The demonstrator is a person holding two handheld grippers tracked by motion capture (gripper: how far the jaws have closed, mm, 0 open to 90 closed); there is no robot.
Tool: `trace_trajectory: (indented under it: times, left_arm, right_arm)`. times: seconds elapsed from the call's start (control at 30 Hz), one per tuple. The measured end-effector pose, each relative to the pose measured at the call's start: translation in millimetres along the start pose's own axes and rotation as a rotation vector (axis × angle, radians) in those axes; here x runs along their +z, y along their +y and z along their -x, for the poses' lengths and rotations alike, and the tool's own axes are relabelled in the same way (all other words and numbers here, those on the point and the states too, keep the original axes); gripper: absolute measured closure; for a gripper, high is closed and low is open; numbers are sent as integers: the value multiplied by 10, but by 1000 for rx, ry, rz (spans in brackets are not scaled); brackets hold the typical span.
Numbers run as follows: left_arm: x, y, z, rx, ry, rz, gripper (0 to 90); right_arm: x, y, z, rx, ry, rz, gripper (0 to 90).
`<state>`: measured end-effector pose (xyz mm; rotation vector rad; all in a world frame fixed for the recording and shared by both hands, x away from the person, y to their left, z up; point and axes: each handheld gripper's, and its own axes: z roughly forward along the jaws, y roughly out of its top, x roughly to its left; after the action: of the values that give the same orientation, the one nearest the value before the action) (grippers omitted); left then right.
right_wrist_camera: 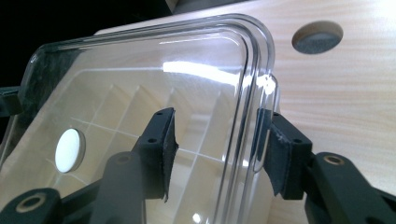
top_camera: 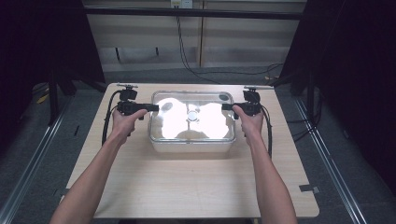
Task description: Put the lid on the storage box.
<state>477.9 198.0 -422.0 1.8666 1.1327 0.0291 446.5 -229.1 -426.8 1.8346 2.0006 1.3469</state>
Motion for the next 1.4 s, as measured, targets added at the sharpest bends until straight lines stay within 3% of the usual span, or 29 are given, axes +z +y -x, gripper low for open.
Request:
trace_trajectory:
  times: [0.17, 0.23, 0.27, 0.33, 0.7, 0.8, 0.87, 1.0, 1.17, 1.4]
  left_arm:
    - [84, -64, -65, -21, 1, -13, 577]
    - [103, -82, -75, -40, -3, -11, 575]
    - [104, -86, -85, -31, -3, -23, 575]
    - [116, -99, -94, -40, 7, -25, 569]
    - [152, -125, -139, -66, -6, -35, 553]
    - [162, -129, -127, -54, 2, -43, 544]
    - [150, -138, -105, -34, 36, -55, 485]
    - [99, -146, -107, -23, 47, -54, 439]
    - [-44, -151, -110, -39, 49, -18, 381]
    - [-216, -225, 6, 16, 32, -24, 346]
  right_arm:
    - [64, -16, 21, 2, -25, -15, 465]
    - [83, -20, 12, -12, -56, -28, 442]
    - [122, -37, 4, -22, -84, -39, 427]
    - [156, -51, -2, -7, -94, -31, 421]
    - [214, -77, -24, -21, -114, -37, 386]
    - [214, -78, -32, -20, -116, -41, 376]
    - [196, -81, -10, -20, -98, -46, 347]
    - [159, -89, -8, -24, -87, -36, 318]
    - [88, -128, 24, -27, -81, -22, 294]
    - [-117, -203, -33, -67, -73, 22, 288]
